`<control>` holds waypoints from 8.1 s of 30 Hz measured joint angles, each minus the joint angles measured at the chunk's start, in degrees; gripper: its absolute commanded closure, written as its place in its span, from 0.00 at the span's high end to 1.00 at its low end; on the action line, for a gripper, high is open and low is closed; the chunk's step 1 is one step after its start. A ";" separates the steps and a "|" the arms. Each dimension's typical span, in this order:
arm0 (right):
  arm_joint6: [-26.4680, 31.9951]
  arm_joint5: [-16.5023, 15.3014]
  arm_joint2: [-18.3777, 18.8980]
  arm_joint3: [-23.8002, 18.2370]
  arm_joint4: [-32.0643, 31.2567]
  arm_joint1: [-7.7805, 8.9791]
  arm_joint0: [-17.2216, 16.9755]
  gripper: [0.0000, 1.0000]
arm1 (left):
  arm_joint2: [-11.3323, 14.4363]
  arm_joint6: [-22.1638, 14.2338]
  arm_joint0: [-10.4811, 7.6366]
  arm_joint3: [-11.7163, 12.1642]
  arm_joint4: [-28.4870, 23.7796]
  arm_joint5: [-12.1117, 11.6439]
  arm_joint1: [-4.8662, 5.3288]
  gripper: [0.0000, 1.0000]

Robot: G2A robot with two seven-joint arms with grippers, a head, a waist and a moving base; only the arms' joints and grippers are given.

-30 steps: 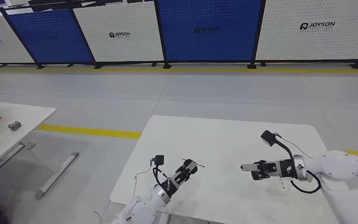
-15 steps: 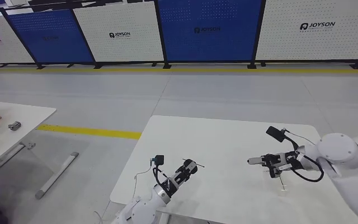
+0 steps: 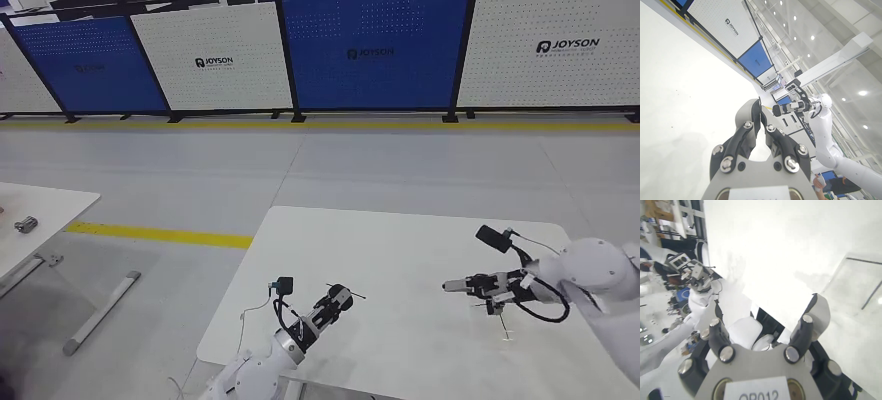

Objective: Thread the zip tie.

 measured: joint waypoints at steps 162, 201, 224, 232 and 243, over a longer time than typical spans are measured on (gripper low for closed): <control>0.84 2.31 -35.73 24.84 -16.51 -9.58 22.49 0.00 | 0.00 0.00 0.00 0.00 0.00 0.00 0.00 0.00; 2.10 -2.80 -28.22 26.59 -20.50 -10.05 17.24 0.00 | 0.00 0.00 0.00 0.00 0.00 0.00 0.00 0.00; 2.10 -6.98 -34.39 37.78 -19.00 -16.73 20.82 0.15 | 0.00 0.00 0.00 0.00 0.00 0.00 0.00 0.00; 2.10 -7.18 -35.37 37.55 -19.14 -16.99 21.02 0.18 | 0.00 0.00 0.00 0.00 0.00 0.00 0.00 0.00; 2.10 -6.41 -35.95 37.47 -18.68 -16.58 21.31 0.16 | 0.00 0.00 0.00 0.00 0.00 0.00 0.00 0.00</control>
